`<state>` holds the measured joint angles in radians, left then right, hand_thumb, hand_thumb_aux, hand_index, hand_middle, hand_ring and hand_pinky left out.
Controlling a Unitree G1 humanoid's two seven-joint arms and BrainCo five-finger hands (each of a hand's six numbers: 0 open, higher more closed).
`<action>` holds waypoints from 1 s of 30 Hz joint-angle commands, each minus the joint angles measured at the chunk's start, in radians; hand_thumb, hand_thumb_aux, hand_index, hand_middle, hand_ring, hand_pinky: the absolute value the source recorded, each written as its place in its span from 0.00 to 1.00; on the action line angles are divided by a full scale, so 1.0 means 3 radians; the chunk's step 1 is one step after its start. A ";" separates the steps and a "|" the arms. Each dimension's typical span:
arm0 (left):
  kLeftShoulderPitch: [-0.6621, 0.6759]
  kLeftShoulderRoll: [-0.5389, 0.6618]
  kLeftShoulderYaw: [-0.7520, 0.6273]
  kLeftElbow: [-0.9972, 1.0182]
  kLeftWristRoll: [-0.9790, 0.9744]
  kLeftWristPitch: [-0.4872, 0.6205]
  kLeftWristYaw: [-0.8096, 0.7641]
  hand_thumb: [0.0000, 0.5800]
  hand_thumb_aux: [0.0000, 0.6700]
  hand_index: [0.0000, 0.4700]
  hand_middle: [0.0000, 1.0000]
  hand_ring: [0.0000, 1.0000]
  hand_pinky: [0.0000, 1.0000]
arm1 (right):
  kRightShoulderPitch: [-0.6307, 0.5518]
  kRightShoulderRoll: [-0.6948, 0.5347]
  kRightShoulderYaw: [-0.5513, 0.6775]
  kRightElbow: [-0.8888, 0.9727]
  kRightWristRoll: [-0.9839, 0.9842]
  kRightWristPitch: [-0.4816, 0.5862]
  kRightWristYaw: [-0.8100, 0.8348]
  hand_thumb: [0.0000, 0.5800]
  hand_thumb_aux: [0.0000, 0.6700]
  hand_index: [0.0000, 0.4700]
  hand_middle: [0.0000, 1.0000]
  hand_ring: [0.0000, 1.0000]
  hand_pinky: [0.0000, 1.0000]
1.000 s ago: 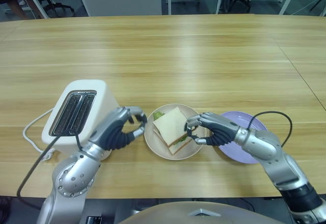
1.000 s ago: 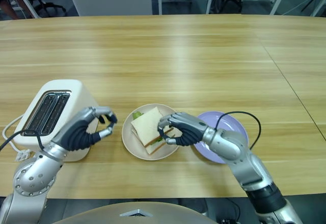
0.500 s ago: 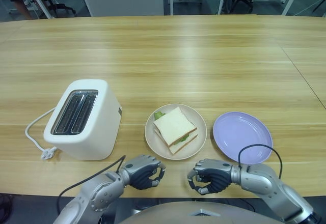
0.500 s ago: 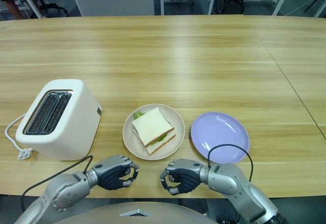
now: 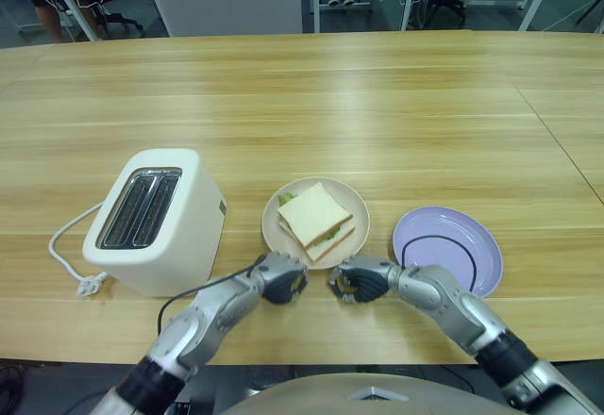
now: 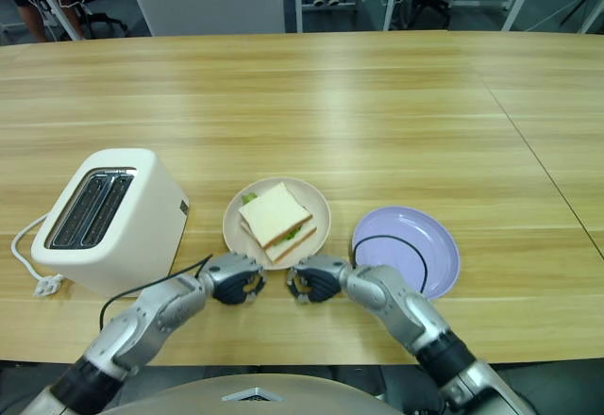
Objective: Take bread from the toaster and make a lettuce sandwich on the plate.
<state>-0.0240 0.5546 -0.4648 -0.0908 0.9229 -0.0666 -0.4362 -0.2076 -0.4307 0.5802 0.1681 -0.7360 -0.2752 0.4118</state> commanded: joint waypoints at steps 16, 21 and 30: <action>-0.0196 -0.0235 0.0717 -0.0270 -0.0825 0.0183 0.0739 1.00 1.00 0.98 1.00 1.00 1.00 | -0.0403 -0.0097 -0.0505 -0.0045 0.0479 -0.0058 -0.0544 1.00 1.00 0.98 1.00 1.00 1.00; 0.0361 -0.0711 0.1378 -0.1774 -0.1759 0.0548 0.0645 0.00 0.00 0.00 0.00 0.00 0.00 | 0.0059 0.0042 -0.1437 -0.1278 0.1905 0.0377 -0.0335 0.00 0.00 0.00 0.33 0.33 0.33; 0.0988 -0.1458 0.2068 -0.2525 -0.2226 0.0479 0.1168 0.00 0.00 0.00 0.00 0.00 0.00 | 0.0674 0.0456 -0.2380 -0.1944 0.2177 0.0289 -0.0974 0.00 0.00 0.00 0.00 0.00 0.00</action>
<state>0.2531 0.1197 0.1206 -0.8712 0.2407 0.1044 -0.1146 -0.0255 -0.2999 -0.1095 -0.4058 -0.0535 -0.1599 0.1499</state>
